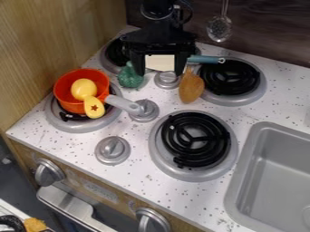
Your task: Moved the pan
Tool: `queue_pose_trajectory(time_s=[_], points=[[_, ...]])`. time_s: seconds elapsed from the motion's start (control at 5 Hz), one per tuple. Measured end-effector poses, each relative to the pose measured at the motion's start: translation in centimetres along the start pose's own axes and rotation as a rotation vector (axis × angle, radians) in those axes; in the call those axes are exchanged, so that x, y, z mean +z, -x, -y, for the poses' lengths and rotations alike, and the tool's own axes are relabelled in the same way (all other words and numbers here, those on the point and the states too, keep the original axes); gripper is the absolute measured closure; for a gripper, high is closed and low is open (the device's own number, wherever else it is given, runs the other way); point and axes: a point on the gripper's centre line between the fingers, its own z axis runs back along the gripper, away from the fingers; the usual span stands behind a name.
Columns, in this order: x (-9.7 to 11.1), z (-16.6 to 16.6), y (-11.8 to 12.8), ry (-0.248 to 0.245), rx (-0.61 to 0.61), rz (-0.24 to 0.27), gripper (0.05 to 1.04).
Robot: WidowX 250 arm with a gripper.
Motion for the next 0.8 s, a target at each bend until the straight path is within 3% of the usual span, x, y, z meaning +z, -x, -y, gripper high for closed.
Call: queue_pose_trajectory(time_s=[0.2,0.4,0.8], points=[[-0.8,-0.1,0.5,-0.011,0.005,-0.025,0.083],[-1.3,-1.2,0.4,-0.024,0.045,-0.014,0.083],[-0.5,-4.1,-1.0,-0.135,0.131,-0.001,0.083]])
